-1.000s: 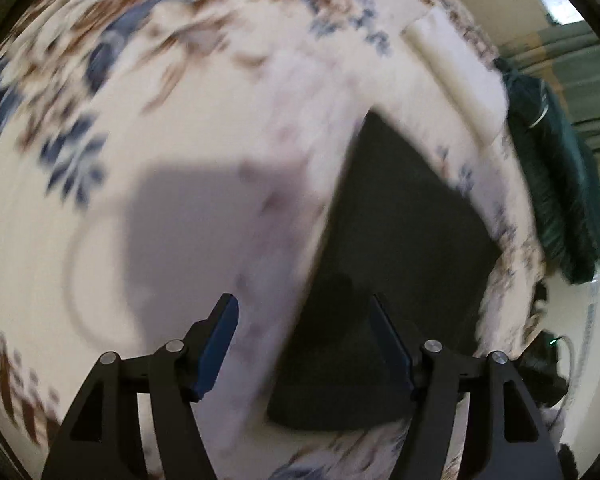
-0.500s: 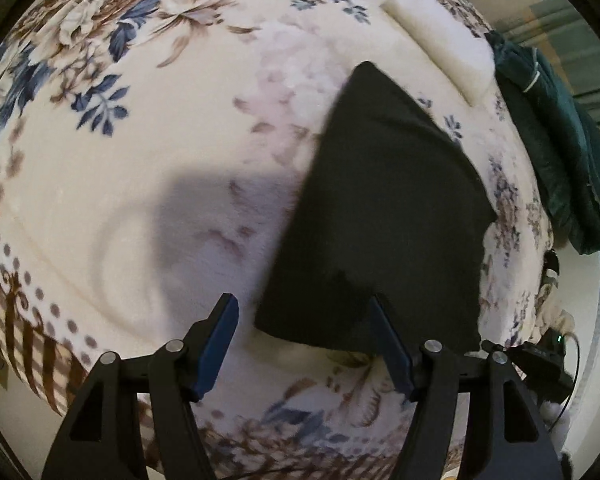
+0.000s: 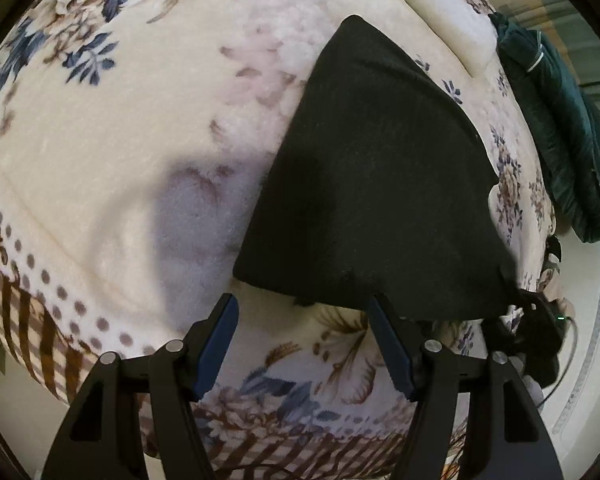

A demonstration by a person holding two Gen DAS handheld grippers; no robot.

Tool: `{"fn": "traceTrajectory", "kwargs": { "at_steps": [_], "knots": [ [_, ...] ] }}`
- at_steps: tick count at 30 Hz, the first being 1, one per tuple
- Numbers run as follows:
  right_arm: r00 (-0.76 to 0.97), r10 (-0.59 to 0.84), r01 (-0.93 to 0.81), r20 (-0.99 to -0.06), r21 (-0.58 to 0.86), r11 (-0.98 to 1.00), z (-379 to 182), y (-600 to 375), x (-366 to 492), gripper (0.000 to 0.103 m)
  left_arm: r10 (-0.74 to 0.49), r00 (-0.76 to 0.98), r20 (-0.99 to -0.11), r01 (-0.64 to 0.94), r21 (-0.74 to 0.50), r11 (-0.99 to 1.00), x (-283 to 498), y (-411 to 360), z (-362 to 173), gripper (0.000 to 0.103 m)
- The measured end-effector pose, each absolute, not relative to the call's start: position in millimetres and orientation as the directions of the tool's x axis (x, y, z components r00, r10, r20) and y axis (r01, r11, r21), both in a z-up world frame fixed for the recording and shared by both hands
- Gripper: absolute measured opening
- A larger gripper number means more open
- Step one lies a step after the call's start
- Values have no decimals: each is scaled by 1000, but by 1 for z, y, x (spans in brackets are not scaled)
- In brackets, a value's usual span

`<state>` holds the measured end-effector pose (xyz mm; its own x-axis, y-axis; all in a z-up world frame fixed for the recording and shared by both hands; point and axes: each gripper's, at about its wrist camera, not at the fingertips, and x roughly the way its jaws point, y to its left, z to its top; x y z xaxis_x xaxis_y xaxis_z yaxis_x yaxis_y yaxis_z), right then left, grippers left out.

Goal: Fold small clothes

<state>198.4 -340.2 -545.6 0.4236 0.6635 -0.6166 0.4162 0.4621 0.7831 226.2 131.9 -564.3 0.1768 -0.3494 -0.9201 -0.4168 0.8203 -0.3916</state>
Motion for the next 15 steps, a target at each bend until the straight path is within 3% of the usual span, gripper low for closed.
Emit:
{"fn": "traceTrajectory", "kwargs": {
  "at_steps": [3, 5, 6, 8, 11, 15],
  "knots": [
    [282, 572, 374, -770, 638, 674, -557, -335, 204, 26, -346, 170, -923, -411, -386, 826, 228, 131, -567, 65],
    [216, 616, 462, -758, 635, 620, -579, -347, 198, 43, -343, 172, -923, -414, -384, 826, 229, 131, -567, 65],
    [221, 636, 481, -739, 650, 588, -577, -354, 197, 43, -343, 175, -923, -414, -386, 825, 230, 131, -566, 65],
    [199, 602, 484, -773, 612, 626, -562, -359, 198, 56, -336, 190, -922, -409, -386, 827, 233, 130, -563, 65],
    [253, 511, 425, -821, 569, 703, -521, -368, 214, 56, -323, 202, -925, -403, -379, 833, 238, 133, -563, 65],
    [266, 526, 307, -807, 589, 748, -502, -361, 273, 58, -316, 224, -922, -419, -384, 823, 246, 139, -570, 65]
  ]
}}
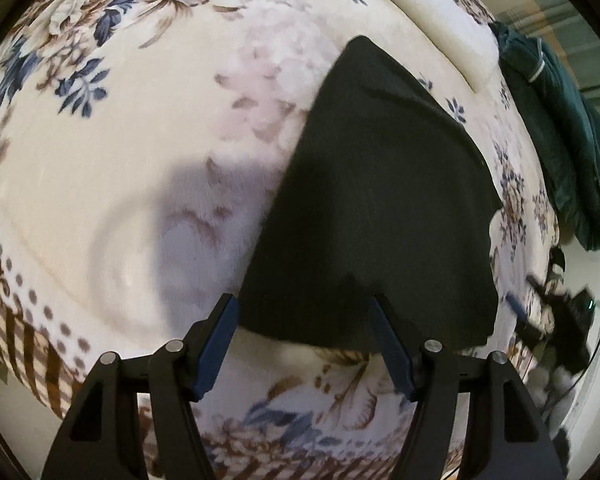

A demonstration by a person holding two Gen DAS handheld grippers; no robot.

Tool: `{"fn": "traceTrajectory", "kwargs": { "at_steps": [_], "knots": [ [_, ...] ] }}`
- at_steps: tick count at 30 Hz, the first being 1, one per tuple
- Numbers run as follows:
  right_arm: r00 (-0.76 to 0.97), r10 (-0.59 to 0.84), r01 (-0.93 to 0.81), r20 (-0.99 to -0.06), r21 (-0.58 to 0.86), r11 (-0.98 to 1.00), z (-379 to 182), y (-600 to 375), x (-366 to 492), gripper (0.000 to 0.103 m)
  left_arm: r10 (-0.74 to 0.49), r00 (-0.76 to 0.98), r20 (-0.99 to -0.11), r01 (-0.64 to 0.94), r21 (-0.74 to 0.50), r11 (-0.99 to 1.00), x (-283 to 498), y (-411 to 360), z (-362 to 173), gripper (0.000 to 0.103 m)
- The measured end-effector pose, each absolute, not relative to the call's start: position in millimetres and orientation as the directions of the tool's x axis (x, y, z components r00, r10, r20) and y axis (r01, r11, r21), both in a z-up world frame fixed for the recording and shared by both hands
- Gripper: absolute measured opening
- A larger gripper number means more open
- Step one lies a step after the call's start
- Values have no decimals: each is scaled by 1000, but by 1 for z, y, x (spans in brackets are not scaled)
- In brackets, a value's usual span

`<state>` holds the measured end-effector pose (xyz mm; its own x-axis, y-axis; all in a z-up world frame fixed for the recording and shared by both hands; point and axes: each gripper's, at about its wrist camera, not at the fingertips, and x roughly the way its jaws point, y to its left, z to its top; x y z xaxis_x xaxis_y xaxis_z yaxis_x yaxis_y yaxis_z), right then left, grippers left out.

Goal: Fold small clothes

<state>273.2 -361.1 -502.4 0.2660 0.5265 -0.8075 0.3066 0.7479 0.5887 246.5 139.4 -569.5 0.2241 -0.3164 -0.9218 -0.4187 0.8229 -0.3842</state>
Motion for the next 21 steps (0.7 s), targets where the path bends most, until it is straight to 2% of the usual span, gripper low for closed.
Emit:
{"fn": "traceTrajectory", "kwargs": {
  "at_steps": [6, 12, 13, 14, 15, 16, 17, 18, 21],
  "knots": [
    [133, 560, 151, -818, 575, 804, -540, -328, 388, 58, -283, 314, -906, -448, -404, 797, 286, 157, -572, 65],
    [93, 615, 87, -783, 621, 779, -553, -316, 416, 58, -306, 391, -868, -412, -462, 785, 388, 176, -596, 65],
    [86, 608, 73, -789, 613, 786, -553, -312, 417, 55, -328, 398, -857, -395, -482, 782, 404, 177, -601, 65],
    [78, 592, 61, -802, 596, 800, -554, -308, 415, 45, -338, 398, -853, -376, -488, 787, 417, 177, -605, 65],
    [77, 592, 55, -802, 597, 801, -556, -305, 414, 37, -336, 397, -854, -358, -481, 801, 427, 174, -607, 62],
    [75, 592, 51, -802, 596, 801, -555, -306, 412, 24, -341, 403, -849, -331, -482, 811, 434, 172, -607, 50],
    [81, 591, 54, -802, 596, 801, -555, -307, 411, 19, -340, 408, -847, -295, -475, 829, 442, 166, -606, 14],
    [96, 599, 56, -795, 605, 794, -554, -307, 411, 16, -316, 382, -868, -281, -435, 855, 449, 160, -606, 14],
    [149, 586, 87, -797, 601, 795, -550, -306, 414, 13, -305, 402, -863, -269, -430, 862, 449, 159, -602, 13]
  ]
}}
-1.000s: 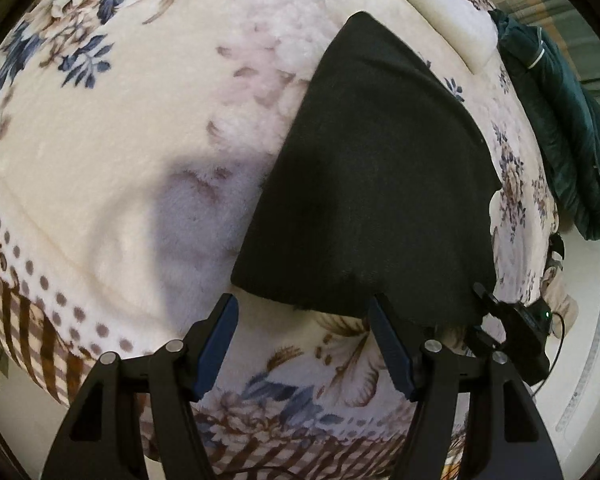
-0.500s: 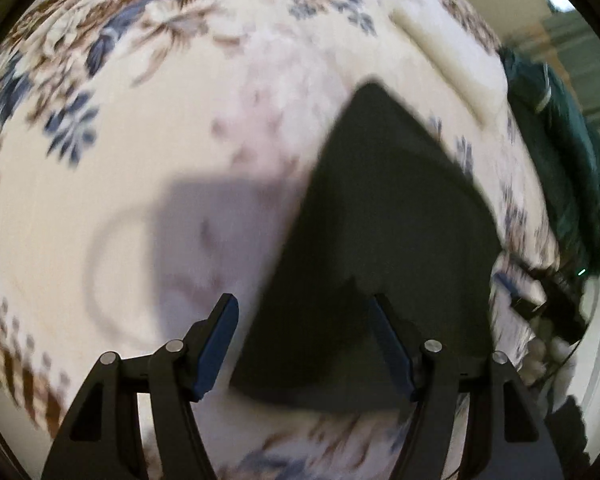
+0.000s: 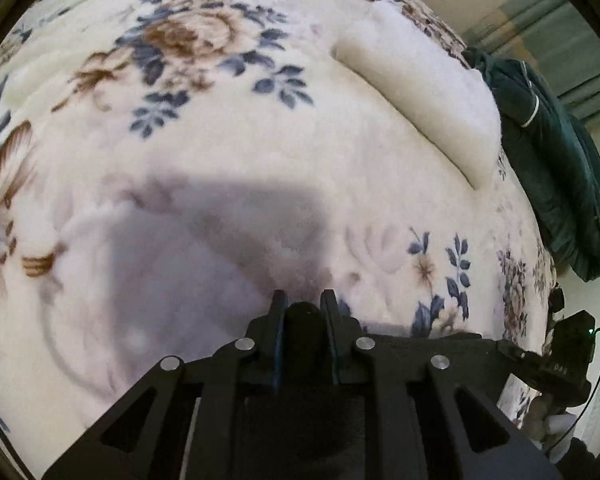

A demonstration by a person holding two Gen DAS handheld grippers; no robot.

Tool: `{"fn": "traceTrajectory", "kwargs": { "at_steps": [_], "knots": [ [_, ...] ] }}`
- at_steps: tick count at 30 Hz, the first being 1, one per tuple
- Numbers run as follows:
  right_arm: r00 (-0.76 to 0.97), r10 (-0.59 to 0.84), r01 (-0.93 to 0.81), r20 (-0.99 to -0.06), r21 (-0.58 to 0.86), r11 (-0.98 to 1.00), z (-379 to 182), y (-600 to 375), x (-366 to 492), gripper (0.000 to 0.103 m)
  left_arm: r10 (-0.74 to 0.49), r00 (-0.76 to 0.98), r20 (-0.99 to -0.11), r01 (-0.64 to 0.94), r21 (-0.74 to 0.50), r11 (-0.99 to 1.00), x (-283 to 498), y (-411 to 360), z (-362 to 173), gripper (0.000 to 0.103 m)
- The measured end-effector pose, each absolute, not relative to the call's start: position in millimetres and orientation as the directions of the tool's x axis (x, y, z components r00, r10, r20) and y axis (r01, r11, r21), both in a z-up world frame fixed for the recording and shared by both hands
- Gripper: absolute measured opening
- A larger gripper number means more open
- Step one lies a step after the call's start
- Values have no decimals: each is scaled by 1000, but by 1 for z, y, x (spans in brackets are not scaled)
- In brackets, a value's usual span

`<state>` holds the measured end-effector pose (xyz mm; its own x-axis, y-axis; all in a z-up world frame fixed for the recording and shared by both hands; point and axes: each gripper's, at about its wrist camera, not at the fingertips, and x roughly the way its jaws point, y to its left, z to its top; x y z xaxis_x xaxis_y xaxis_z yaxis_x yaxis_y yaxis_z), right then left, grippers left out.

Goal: Fold small clothes

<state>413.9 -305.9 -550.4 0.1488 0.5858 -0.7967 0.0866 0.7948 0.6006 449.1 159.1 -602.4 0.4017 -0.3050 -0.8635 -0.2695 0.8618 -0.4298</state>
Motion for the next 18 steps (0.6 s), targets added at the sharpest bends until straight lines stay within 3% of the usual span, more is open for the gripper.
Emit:
{"fn": "traceTrajectory", "kwargs": {
  "at_steps": [7, 10, 11, 12, 14, 18],
  "knots": [
    [154, 527, 147, -836, 547, 824, -567, -305, 425, 12, -353, 400, -846, -337, -494, 802, 447, 177, -617, 13],
    [83, 553, 202, -829, 558, 805, -579, -306, 432, 14, -399, 389, -830, -346, -533, 772, 444, 182, -611, 20],
    [73, 581, 240, -811, 579, 779, -578, -311, 432, 20, -421, 388, -820, -342, -552, 761, 437, 184, -603, 27],
    [71, 600, 268, -797, 595, 758, -572, -320, 429, 25, -428, 393, -814, -334, -560, 758, 432, 184, -598, 43],
    [82, 600, 280, -796, 596, 752, -555, -334, 416, 58, -441, 402, -802, -319, -574, 754, 412, 188, -583, 70],
    [58, 645, 340, -762, 623, 705, -531, -358, 350, 65, -479, 401, -781, -324, -610, 723, 359, 193, -572, 71]
  ]
}}
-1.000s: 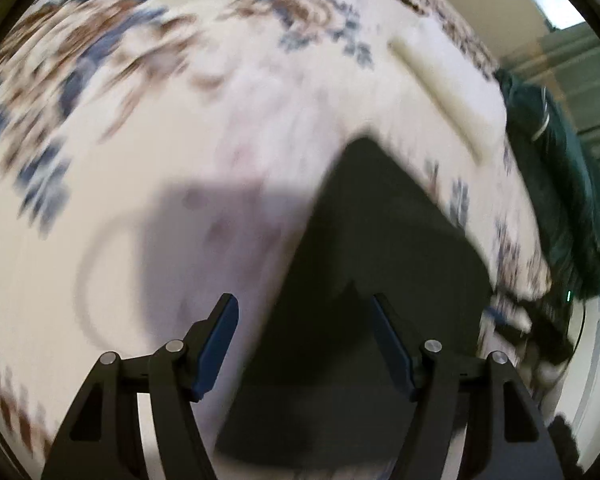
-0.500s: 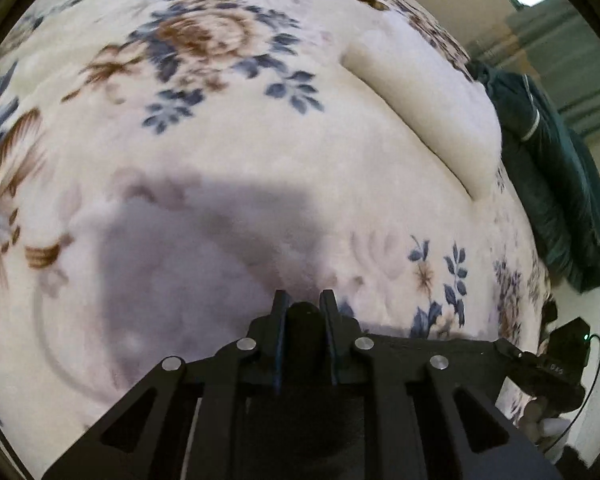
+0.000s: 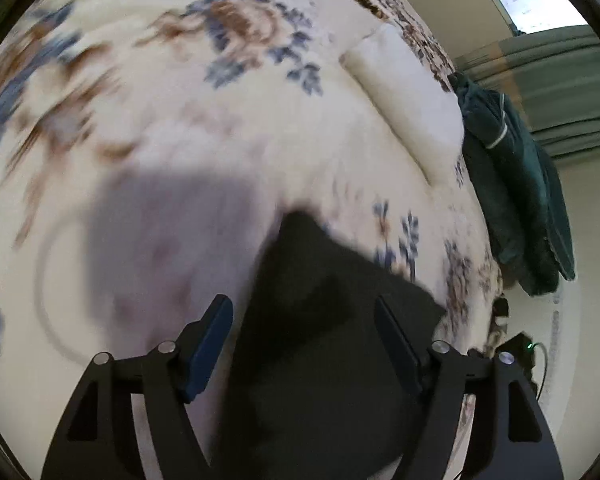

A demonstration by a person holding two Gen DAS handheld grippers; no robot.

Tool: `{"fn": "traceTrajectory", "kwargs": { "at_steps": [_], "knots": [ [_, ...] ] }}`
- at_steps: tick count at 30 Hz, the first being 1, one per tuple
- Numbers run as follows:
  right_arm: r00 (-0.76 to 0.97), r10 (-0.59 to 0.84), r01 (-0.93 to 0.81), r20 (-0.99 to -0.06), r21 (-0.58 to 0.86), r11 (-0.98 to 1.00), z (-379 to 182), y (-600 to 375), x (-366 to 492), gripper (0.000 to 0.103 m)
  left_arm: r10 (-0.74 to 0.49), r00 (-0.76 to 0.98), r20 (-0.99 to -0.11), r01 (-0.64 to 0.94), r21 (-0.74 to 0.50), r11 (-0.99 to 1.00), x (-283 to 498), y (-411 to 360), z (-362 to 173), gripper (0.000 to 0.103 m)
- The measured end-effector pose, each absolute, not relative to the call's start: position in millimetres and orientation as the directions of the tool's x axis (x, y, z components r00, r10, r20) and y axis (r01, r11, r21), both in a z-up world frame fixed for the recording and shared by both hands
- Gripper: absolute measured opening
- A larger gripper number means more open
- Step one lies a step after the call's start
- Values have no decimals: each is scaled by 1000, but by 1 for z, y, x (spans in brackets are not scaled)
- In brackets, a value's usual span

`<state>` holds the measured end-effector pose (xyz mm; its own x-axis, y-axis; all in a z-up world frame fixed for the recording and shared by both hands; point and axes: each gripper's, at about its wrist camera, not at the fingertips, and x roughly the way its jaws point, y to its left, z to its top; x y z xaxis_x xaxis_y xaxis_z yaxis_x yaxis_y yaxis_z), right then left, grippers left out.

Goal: Fold small clothes

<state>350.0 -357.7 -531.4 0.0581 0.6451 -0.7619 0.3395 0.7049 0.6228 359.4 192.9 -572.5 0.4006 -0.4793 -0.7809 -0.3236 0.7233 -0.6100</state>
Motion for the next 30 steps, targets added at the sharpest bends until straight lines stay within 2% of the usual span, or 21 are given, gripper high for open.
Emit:
{"fn": "traceTrajectory", "kwargs": {
  "at_steps": [6, 9, 13, 18, 25, 26, 27, 28, 29, 30],
  "knots": [
    [86, 732, 569, -676, 636, 521, -553, -367, 214, 68, -529, 320, -786, -354, -617, 702, 302, 186, -599, 71],
    [123, 773, 624, -622, 654, 428, -584, -351, 181, 68, -569, 312, -761, -364, -649, 668, 299, 186, -619, 71],
    [219, 791, 612, -572, 711, 345, -621, -331, 190, 68, -615, 326, -718, -348, -696, 629, 317, 186, -633, 72],
    [310, 808, 539, -501, 793, 284, -624, -303, 228, 69, -671, 328, -665, -287, -746, 600, 347, 180, -637, 74],
    [345, 770, 535, -536, 787, 308, -626, -278, 254, 70, -697, 345, -629, -209, -775, 596, 374, 164, -634, 74],
    [361, 760, 536, -541, 787, 305, -624, -278, 252, 64, -697, 360, -620, -188, -780, 597, 377, 161, -631, 69],
    [370, 739, 540, -563, 778, 322, -622, -275, 249, 55, -695, 368, -618, -170, -780, 603, 379, 158, -627, 35],
    [378, 722, 544, -580, 770, 333, -620, -275, 245, 30, -689, 358, -631, -163, -768, 619, 383, 156, -625, 27],
    [398, 714, 545, -576, 775, 321, -618, -275, 242, 23, -689, 352, -634, -147, -764, 628, 387, 155, -620, 25],
    [415, 699, 547, -583, 773, 320, -612, -274, 239, 22, -689, 348, -636, -132, -761, 635, 389, 155, -616, 23]
  ]
}}
